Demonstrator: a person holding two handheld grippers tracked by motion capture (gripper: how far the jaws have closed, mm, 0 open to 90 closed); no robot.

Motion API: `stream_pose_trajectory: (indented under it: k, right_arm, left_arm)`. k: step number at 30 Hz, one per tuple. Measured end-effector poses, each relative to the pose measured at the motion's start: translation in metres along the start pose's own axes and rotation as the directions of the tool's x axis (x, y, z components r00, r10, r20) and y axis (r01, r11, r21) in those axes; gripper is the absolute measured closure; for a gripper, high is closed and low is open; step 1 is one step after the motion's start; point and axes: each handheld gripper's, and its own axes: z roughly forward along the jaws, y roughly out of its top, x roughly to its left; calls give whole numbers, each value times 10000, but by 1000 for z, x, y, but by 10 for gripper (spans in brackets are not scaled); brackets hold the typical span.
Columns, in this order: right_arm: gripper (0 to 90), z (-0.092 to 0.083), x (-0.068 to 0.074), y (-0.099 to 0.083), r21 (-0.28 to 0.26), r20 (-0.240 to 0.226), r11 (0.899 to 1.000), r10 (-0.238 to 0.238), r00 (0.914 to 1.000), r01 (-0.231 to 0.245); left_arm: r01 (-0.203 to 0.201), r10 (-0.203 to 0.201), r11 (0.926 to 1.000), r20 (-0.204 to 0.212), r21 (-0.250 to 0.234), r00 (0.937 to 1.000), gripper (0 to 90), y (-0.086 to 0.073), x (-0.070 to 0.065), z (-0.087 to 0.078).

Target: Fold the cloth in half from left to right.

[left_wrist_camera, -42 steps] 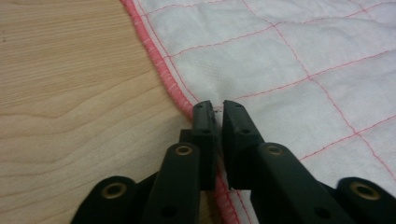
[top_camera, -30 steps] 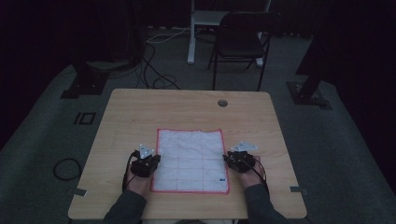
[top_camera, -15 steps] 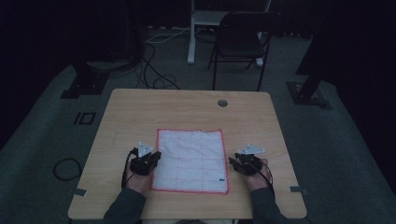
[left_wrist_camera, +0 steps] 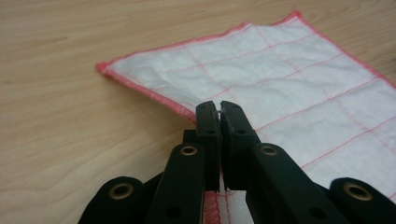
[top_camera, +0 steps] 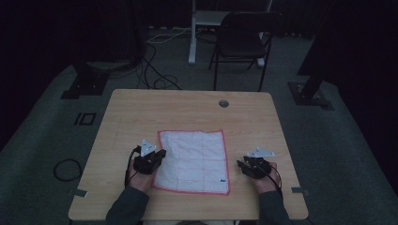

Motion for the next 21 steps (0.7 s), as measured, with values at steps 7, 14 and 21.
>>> stream_pose_trajectory:
  k: [7,14,21]
  right_arm:
    - [611,0,0,-1,6,-17,10000,87,10000,-87]
    - [598,0,0,-2,-26,-40,9999,140,9999,-140]
    - [598,1,0,-2,-74,-21,9998,168,9999,-168]
  left_arm:
    - [-253,257,9996,267,-160,9993,877,11,-11,3]
    - [-555,572,9981,622,-280,9964,877,21,-26,8]
    - [-616,641,9975,798,-332,9948,877,26,-34,13]
